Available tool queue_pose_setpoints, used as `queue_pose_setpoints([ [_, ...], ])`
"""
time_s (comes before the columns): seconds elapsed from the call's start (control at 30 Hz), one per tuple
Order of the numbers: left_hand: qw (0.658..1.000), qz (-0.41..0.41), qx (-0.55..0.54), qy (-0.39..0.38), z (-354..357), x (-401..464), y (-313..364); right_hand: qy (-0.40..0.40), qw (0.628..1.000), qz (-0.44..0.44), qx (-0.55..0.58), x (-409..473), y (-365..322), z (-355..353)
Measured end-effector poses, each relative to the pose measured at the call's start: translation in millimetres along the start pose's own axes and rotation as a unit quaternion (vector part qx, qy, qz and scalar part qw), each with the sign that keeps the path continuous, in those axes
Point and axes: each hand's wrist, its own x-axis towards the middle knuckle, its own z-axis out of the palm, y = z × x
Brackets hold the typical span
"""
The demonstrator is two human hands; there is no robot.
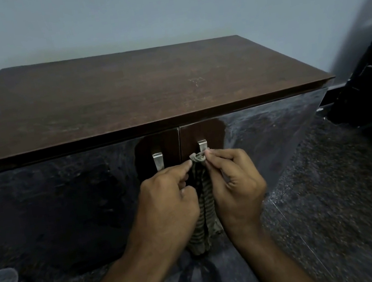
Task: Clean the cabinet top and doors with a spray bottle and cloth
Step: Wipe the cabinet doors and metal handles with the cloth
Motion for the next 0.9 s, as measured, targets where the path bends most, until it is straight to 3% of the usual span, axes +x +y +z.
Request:
queue_pose_setpoints([
  [0.17,1.0,-0.006,-0.013,-0.013,2.4,0.5,-1.3,0.043,0.997,0.063,0.035,-17.7,-0.4,1.6],
  [0.33,0.998,-0.022,0.005,-0.051,8.3,-3.7,-6.4,0.005,0.98,0.192,0.049,-31.9,3.3,7.5],
  [0.47,0.998,-0.032,0.003,-0.051,6.5,-3.1,-11.3,0.045,0.909,0.389,0.141,-21.5,-6.2,13.7],
  [0.53,0.998,-0.035,0.005,-0.048,6.7,-2.6,-12.8,0.048,0.88,0.444,0.158,-23.1,-8.4,19.7],
  [0.6,0.998,-0.036,0.0,-0.048,6.3,-3.1,-13.3,0.043,0.874,0.46,0.148,-27.1,-10.5,27.0],
  [0.9,0.998,-0.031,-0.012,-0.052,6.9,-3.9,-16.7,0.001,0.908,0.405,0.103,-17.1,-3.6,13.9],
])
